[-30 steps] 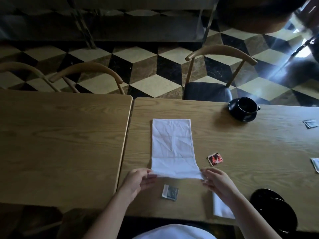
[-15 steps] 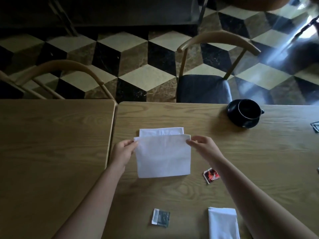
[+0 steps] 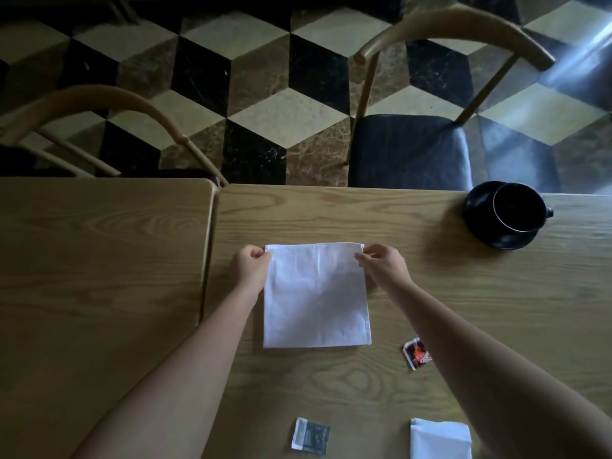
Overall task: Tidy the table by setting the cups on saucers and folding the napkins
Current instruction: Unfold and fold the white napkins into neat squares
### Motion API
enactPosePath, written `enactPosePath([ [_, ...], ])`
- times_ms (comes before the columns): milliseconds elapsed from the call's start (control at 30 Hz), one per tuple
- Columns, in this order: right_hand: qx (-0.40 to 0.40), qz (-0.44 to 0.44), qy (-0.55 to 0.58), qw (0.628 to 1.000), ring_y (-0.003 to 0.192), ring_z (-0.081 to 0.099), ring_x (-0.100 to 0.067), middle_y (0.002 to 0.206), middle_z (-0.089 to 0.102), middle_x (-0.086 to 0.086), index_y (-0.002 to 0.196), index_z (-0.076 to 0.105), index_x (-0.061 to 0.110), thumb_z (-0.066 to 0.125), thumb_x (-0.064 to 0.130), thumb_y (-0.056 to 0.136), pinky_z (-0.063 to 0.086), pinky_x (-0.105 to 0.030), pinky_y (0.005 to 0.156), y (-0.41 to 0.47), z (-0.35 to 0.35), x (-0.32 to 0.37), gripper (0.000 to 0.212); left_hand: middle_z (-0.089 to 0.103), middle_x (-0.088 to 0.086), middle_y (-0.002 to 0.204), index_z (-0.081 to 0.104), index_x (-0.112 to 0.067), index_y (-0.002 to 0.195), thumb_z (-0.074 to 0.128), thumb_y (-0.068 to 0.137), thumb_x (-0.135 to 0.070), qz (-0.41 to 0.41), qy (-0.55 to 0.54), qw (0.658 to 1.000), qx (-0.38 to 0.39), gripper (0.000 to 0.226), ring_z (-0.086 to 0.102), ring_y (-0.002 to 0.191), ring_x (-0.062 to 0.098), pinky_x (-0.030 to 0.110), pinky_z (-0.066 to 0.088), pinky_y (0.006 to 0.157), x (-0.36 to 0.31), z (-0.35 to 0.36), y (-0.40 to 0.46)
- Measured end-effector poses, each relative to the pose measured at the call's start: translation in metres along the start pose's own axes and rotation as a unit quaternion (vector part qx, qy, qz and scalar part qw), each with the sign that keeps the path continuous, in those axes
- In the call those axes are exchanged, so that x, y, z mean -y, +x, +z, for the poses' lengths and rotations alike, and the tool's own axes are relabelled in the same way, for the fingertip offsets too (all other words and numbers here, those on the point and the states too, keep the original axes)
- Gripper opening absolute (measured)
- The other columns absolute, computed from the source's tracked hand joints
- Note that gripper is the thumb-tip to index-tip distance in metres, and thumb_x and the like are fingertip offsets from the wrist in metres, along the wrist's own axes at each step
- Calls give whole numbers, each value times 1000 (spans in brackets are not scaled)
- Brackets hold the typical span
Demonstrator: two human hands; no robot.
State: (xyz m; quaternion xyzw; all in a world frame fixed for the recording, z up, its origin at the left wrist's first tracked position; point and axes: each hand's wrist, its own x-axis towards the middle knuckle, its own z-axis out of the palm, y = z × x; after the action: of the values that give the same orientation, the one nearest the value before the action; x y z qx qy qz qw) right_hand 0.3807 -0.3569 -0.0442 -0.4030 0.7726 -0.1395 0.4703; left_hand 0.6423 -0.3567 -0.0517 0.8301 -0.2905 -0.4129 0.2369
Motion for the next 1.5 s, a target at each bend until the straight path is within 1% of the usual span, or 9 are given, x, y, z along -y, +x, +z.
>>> enactPosePath([
  [100,-40,10,63,997,81,71,-22,88,74,-4,107,63,15,70,29,85,56,-38,77,-21,1,-5,27,54,-2,67,45,-17,77,64,79,-21,49,49,997,-30,19,53,65,26,34,41,61,4,1,-19],
  [167,-38,-14,68,997,79,71,-23,87,74,-5,101,64,17,65,23,87,55,-38,73,-46,10,-13,15,56,-3,63,47,-18,76,59,79,-26,116,93,988,35,15,55,59,23,35,43,57,18,5,-45],
  [367,182,-64,22,981,77,69,-10,84,75,0,91,71,14,59,6,84,51,-25,68,-126,74,-42,16,63,-10,74,55,-28,79,54,83,-25,215,227,915,256,5,59,69,7,29,45,61,78,10,-115],
  [533,144,-24,10,989,82,68,-14,86,73,2,89,69,17,62,5,82,51,-29,74,-137,78,-69,16,62,-4,75,58,-16,76,58,84,-12,201,215,932,211,8,59,71,16,30,50,67,91,6,-126],
  [833,39,84,69,993,58,70,-20,70,74,-4,81,71,19,47,7,74,54,-29,47,-129,45,-90,28,63,1,72,57,-15,78,55,90,-15,54,224,967,105,12,58,63,16,26,38,51,99,-23,-109],
  [1100,12,97,58,994,54,61,-19,55,67,-1,70,67,12,59,14,79,49,-32,55,-123,32,-91,11,59,3,78,52,-16,79,61,83,-16,34,210,976,44,10,56,66,20,29,37,53,101,-25,-113],
  [1200,-35,99,26,994,62,63,-20,61,68,3,73,64,16,62,19,79,51,-33,63,-125,18,-101,7,57,1,83,48,-18,86,64,84,-17,-29,132,991,-26,16,54,66,15,28,35,51,107,-29,-121],
  [1367,-27,102,31,994,60,68,-19,60,71,5,67,63,16,65,26,79,59,-38,60,-132,16,-95,15,62,7,77,59,-9,95,67,88,-15,-159,-83,983,26,12,55,61,16,26,41,51,111,-25,-125],
  [1500,11,100,17,995,45,45,-17,47,48,1,55,54,17,66,31,79,35,-27,50,-131,22,-82,30,51,2,58,63,-8,78,69,89,-17,-212,-132,966,71,15,41,46,11,21,29,39,107,-28,-123],
])
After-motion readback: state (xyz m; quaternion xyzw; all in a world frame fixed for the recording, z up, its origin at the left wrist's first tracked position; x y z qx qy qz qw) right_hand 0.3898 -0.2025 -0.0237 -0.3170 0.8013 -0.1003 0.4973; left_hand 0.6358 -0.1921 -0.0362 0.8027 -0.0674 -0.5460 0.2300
